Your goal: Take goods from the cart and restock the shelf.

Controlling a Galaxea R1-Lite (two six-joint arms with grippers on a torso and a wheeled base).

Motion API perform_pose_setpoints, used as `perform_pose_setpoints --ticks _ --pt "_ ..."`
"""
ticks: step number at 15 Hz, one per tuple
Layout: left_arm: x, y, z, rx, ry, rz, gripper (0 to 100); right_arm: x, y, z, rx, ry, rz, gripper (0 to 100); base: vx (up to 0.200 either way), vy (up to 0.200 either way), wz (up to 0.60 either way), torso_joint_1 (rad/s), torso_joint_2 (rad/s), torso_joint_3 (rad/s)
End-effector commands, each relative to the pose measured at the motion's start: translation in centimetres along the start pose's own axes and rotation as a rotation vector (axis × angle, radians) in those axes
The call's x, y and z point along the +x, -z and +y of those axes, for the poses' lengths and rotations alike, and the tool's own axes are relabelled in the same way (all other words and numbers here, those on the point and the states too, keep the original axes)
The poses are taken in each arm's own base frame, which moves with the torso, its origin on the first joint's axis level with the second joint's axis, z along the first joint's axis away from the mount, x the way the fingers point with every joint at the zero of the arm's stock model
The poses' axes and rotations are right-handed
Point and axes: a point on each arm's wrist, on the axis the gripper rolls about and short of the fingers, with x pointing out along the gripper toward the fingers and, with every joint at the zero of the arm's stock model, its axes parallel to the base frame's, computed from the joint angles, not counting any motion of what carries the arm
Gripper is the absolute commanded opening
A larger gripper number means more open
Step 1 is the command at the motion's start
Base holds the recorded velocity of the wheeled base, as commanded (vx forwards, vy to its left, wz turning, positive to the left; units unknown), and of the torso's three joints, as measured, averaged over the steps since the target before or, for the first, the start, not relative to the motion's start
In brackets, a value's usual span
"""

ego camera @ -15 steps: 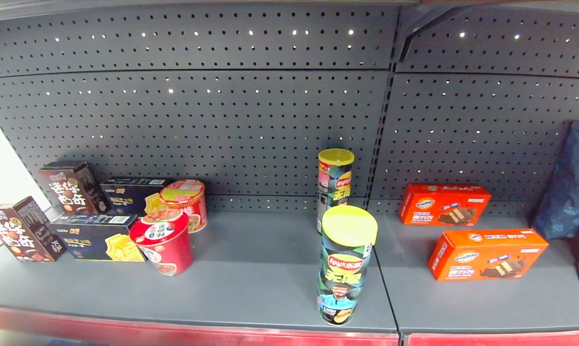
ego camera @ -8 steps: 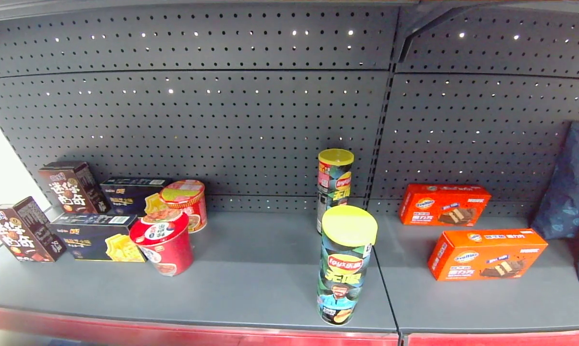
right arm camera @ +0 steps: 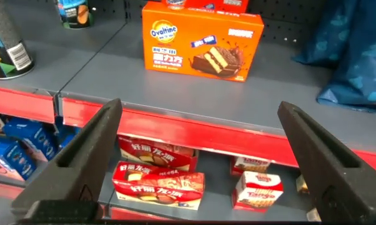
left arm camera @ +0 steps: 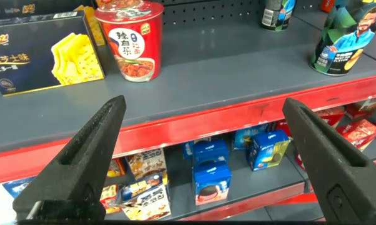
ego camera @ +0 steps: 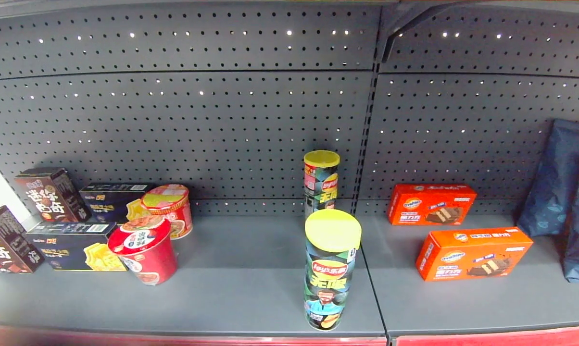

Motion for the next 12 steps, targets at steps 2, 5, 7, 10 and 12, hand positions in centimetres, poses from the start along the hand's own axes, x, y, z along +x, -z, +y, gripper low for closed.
perform_pose_setpoints --ticks 2,5,7,10,12 --pt "0.01 -0.02 0.00 -0.001 0.000 0.001 100 0.02 -0.01 0.01 0.000 -0.005 0.001 100 0.000 0.000 0.00 0.000 0.00 0.000" --pt "0.00 -0.01 0.00 0.002 0.001 0.000 100 0.02 -0.01 0.04 0.000 -0.017 0.000 100 0.000 0.000 0.00 0.000 0.00 0.000" --pt "0.00 -0.01 0.00 0.005 -0.002 0.000 100 0.02 -0.01 0.03 0.000 -0.016 0.000 100 0.000 0.000 0.00 0.000 0.00 0.000" --pt "0.01 -0.02 0.00 -0.001 -0.002 0.001 100 0.02 -0.02 0.03 0.001 -0.016 -0.002 100 0.000 0.000 0.00 0.000 0.00 0.000" --pt "0.01 -0.02 0.00 0.000 0.000 0.001 100 0.02 -0.01 0.03 0.003 -0.014 0.000 100 0.000 0.000 0.00 0.000 0.00 0.000"
